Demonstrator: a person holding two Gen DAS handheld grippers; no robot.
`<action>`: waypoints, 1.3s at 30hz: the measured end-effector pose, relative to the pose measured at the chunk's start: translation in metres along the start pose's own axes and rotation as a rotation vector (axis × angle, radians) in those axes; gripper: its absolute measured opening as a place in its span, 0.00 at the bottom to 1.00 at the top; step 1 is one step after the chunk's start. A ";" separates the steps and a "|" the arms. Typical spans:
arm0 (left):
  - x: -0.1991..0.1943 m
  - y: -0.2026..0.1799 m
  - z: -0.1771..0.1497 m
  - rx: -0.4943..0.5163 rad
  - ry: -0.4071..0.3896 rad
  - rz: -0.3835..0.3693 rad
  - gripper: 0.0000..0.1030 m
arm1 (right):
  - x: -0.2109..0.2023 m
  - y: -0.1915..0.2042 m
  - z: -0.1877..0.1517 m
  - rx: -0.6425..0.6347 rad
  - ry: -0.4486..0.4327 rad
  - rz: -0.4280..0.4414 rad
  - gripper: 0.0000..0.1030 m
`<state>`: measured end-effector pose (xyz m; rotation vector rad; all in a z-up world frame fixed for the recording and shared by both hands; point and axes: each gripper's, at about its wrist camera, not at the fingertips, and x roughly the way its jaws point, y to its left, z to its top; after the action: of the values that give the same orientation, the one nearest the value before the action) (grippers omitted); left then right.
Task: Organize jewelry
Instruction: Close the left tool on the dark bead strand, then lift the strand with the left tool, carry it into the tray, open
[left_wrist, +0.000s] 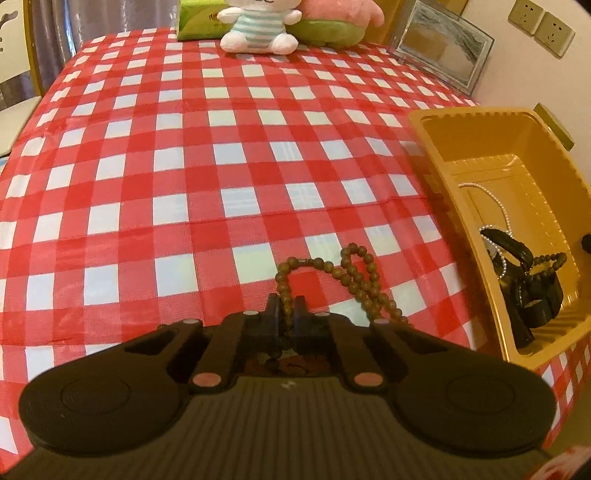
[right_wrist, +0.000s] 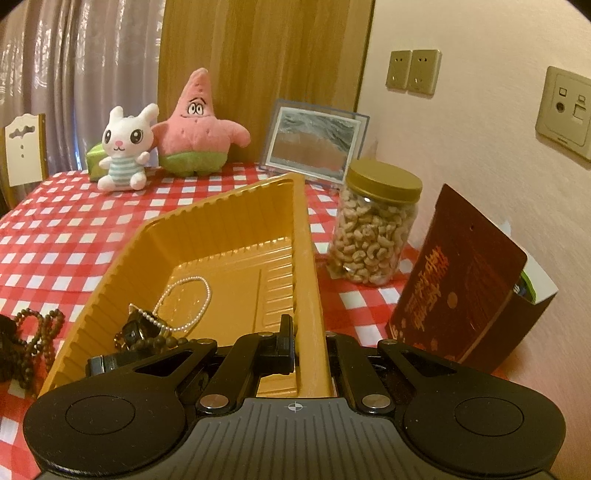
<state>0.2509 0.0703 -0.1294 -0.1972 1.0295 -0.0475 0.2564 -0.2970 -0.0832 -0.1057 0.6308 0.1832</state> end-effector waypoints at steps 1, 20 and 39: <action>-0.002 0.001 0.001 0.003 -0.008 0.000 0.05 | 0.001 0.002 0.001 -0.003 -0.002 0.001 0.03; -0.076 -0.005 0.023 0.021 -0.179 -0.090 0.05 | 0.004 0.007 0.003 -0.012 -0.005 0.010 0.03; -0.150 -0.030 0.052 0.068 -0.361 -0.160 0.05 | 0.002 0.010 -0.002 -0.010 -0.003 0.013 0.03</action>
<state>0.2198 0.0683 0.0288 -0.2172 0.6496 -0.1852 0.2548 -0.2872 -0.0862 -0.1105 0.6280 0.1988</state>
